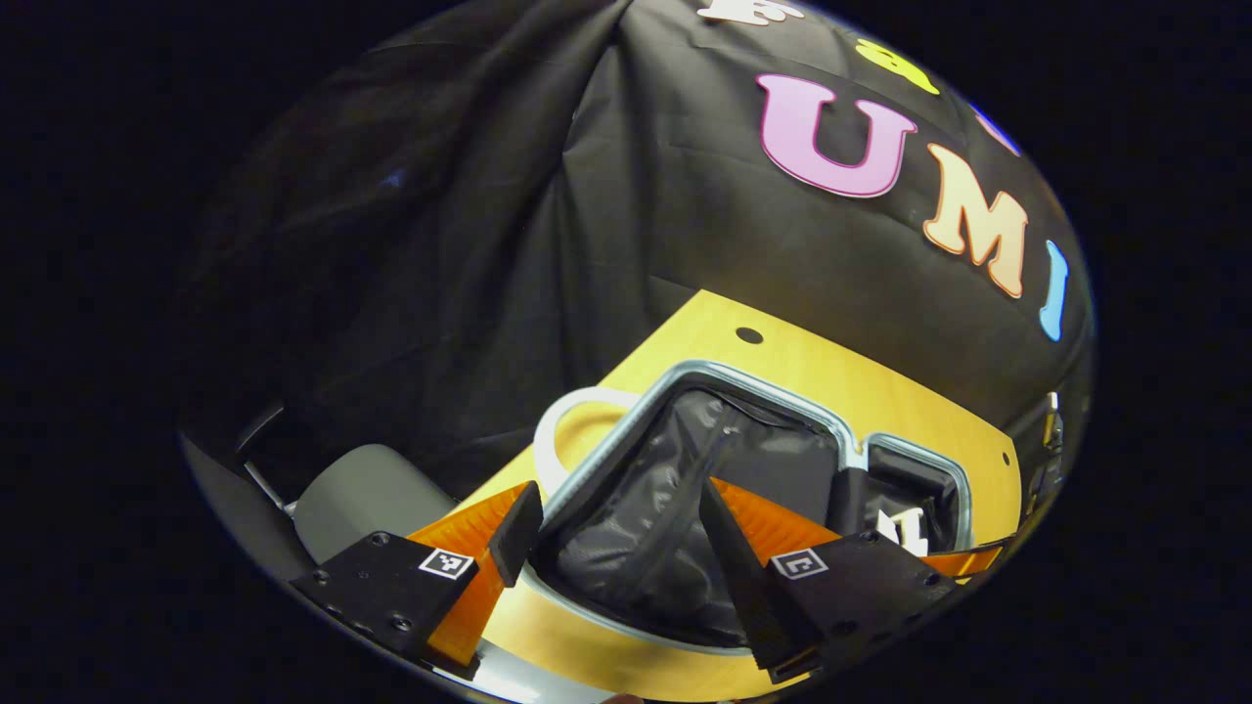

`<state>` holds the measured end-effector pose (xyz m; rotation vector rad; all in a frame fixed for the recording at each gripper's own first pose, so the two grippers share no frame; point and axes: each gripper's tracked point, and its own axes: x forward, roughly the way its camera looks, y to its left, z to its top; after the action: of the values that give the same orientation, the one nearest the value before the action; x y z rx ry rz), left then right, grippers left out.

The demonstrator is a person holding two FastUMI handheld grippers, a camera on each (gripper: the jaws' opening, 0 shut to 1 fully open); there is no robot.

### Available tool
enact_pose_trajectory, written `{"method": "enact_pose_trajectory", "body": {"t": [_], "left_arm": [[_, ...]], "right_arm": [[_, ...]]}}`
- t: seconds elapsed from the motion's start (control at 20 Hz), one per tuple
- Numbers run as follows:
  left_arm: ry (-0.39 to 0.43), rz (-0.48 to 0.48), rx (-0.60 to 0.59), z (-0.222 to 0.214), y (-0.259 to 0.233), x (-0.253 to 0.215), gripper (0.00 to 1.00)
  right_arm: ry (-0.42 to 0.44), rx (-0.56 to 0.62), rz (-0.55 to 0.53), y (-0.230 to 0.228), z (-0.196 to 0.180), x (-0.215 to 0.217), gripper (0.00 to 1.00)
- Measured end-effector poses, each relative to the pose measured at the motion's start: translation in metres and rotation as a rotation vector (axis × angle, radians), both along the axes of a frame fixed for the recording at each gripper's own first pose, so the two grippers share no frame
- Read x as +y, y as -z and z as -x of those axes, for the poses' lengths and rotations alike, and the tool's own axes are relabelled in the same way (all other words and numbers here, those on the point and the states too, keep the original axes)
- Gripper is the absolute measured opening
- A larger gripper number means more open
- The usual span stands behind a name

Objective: First open the suitcase, pack the skin care products into it, and then close the suitcase.

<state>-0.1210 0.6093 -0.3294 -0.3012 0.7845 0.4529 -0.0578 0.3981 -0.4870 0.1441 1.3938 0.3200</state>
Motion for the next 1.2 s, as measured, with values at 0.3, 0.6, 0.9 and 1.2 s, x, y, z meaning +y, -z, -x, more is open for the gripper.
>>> {"method": "enact_pose_trajectory", "body": {"t": [0.3,0.6,0.9,1.2], "left_arm": [[-0.029,-0.016,0.020,-0.023,0.017,0.055,0.94],[0.040,-0.027,0.134,-0.038,0.062,0.090,0.94],[0.111,0.014,0.253,-0.040,0.107,0.097,0.94],[0.137,0.062,0.341,-0.041,0.140,0.110,0.92]], "right_arm": [[0.050,-0.140,-0.012,-0.039,-0.036,-0.025,0.99],[0.121,-0.157,0.064,-0.043,-0.038,-0.066,0.99],[0.180,-0.158,0.122,-0.045,-0.033,-0.093,0.99],[0.203,-0.165,0.160,-0.052,-0.022,-0.112,0.99]]}}
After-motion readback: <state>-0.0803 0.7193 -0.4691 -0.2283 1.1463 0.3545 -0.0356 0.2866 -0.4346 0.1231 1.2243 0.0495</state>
